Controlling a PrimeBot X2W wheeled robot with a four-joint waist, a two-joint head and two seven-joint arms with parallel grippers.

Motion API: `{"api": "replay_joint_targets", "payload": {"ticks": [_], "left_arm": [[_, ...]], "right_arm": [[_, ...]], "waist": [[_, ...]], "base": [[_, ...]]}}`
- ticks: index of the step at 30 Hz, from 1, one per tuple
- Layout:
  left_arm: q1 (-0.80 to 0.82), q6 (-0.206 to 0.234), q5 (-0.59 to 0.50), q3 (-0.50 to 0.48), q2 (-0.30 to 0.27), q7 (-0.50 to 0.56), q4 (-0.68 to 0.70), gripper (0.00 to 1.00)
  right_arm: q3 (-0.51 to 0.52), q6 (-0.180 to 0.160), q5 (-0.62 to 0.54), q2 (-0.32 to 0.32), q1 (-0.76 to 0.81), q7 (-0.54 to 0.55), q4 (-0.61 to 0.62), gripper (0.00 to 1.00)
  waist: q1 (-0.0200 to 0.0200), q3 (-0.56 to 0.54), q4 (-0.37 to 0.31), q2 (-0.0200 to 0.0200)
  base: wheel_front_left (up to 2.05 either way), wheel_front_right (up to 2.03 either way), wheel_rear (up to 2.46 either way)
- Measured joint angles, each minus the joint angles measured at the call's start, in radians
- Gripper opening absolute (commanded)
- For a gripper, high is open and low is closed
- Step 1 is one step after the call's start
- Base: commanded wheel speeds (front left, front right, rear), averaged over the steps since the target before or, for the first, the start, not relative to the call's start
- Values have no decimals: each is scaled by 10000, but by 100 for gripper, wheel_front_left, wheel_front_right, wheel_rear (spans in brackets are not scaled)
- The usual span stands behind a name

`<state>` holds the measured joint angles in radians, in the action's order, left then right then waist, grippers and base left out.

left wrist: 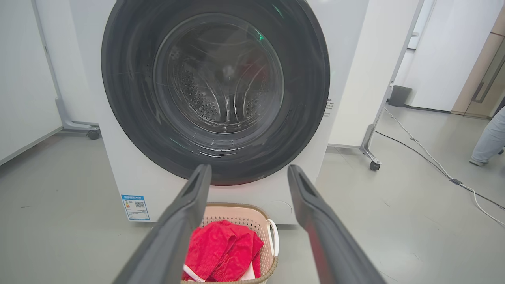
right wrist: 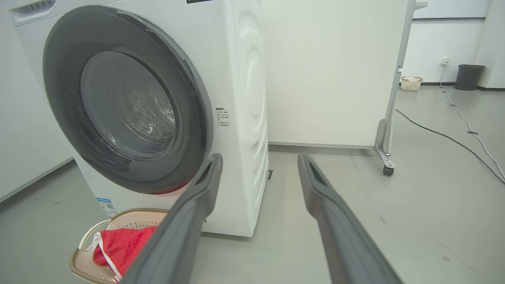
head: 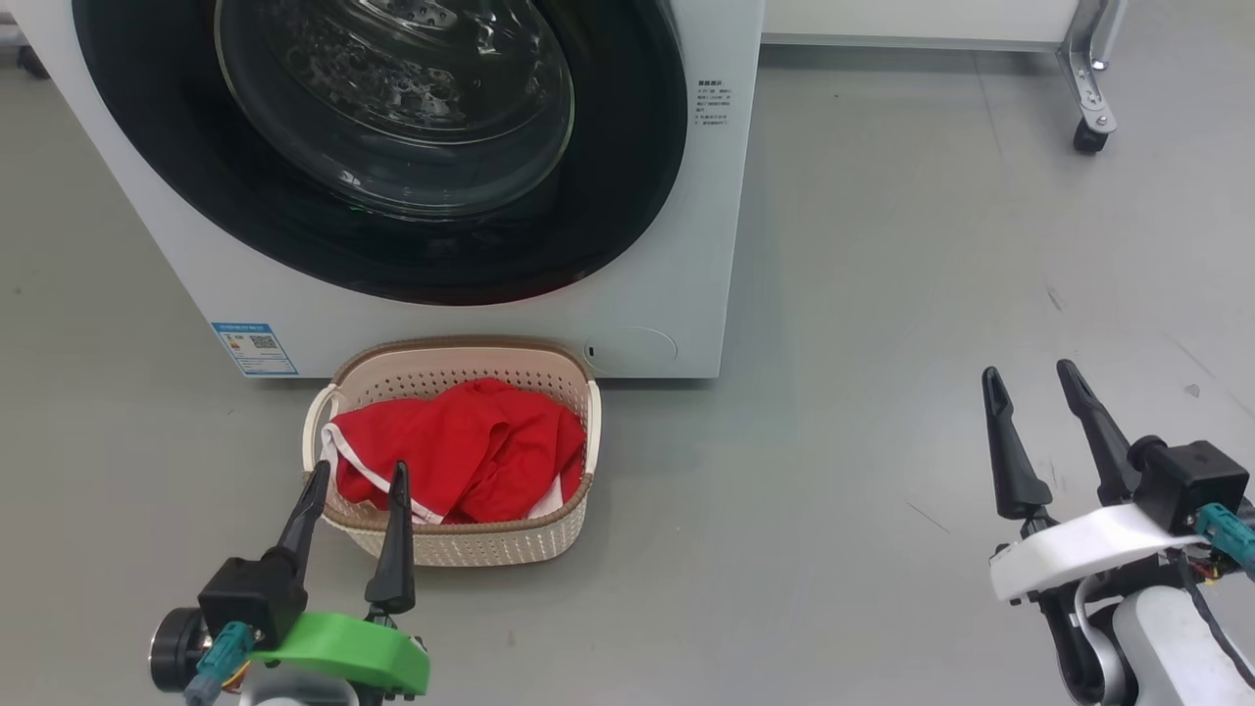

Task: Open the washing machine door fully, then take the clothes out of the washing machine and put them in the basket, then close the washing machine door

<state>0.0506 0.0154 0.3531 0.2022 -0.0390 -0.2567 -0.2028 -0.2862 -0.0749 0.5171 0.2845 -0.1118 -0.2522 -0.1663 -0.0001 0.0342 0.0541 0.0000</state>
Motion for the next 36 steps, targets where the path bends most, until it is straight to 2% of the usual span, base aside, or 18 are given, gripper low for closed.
{"api": "replay_joint_targets", "payload": {"ticks": [3, 22, 36], "left_arm": [[-3, 0, 0, -46, 0, 0, 6, 100], [-108, 0, 0, -163, 0, 0, -40, 100], [-108, 0, 69, -255, 2, 0, -61, 100]], "right_arm": [[157, -84, -105, -77, 275, 0, 119, 100], [731, -81, -449, -470, 1024, 0, 755, 100], [1041, 31, -713, -667, 1240, 0, 909, 100]], "waist": [[0, -17, -9, 0], [0, 69, -102, 0], [0, 111, -113, 0]], "base": [[0, 0, 0], [0, 0, 0], [0, 0, 0]]}}
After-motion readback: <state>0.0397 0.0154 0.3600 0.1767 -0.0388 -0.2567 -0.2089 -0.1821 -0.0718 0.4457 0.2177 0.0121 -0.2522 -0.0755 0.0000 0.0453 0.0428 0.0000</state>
